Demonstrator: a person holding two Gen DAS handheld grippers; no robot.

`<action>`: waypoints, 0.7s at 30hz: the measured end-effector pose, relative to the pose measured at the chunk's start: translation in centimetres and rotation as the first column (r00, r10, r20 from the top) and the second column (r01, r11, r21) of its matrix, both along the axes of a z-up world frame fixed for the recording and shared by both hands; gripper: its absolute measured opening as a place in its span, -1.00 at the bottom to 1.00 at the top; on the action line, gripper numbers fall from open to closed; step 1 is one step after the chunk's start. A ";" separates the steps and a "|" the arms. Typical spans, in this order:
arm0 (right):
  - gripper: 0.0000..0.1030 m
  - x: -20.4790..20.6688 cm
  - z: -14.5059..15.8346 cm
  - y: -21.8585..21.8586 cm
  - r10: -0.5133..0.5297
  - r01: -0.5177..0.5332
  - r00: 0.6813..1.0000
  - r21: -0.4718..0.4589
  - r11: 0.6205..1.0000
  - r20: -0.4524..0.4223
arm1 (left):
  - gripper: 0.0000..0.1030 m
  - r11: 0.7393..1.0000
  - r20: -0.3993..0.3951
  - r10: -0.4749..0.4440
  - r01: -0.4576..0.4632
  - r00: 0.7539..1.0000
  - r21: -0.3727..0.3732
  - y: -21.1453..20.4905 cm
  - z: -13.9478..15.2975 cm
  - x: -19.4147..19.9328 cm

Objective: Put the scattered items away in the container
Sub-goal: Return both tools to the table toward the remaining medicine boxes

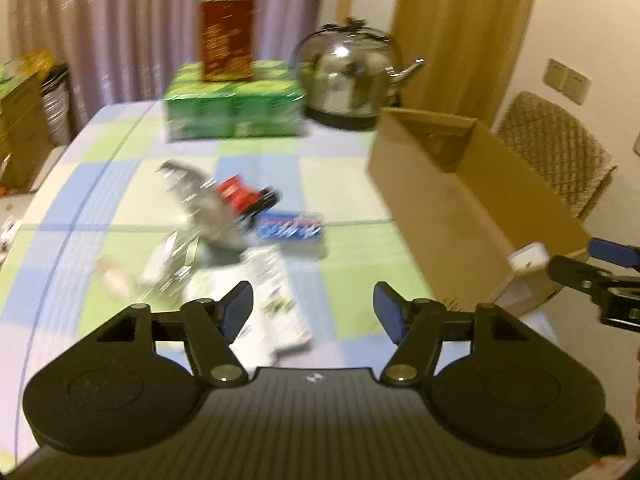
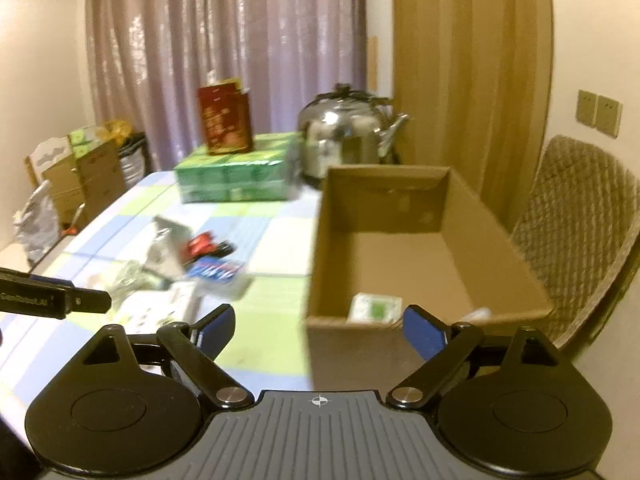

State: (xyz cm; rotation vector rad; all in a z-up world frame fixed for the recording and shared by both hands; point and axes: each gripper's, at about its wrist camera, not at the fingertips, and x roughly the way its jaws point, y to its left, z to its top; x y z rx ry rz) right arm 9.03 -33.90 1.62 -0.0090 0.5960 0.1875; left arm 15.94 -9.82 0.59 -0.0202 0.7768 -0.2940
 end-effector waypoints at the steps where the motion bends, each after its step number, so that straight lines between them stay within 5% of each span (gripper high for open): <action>1: 0.81 -0.3 -0.3 0.5 0.004 -0.004 1.000 0.005 1.000 -0.009 | 0.28 1.000 -0.009 0.014 -0.014 1.000 -0.002 0.9 -0.3 -0.6; 11: 0.96 -2.5 -2.9 4.7 0.056 -0.052 0.994 0.044 0.998 -0.094 | 0.60 0.991 -0.056 0.129 -0.127 0.990 0.043 7.4 -2.7 -5.9; 21: 0.96 -1.3 -4.8 7.6 0.124 -0.120 0.981 0.032 0.992 -0.146 | 0.78 0.983 -0.076 0.173 -0.168 0.982 0.072 9.7 -4.1 -6.1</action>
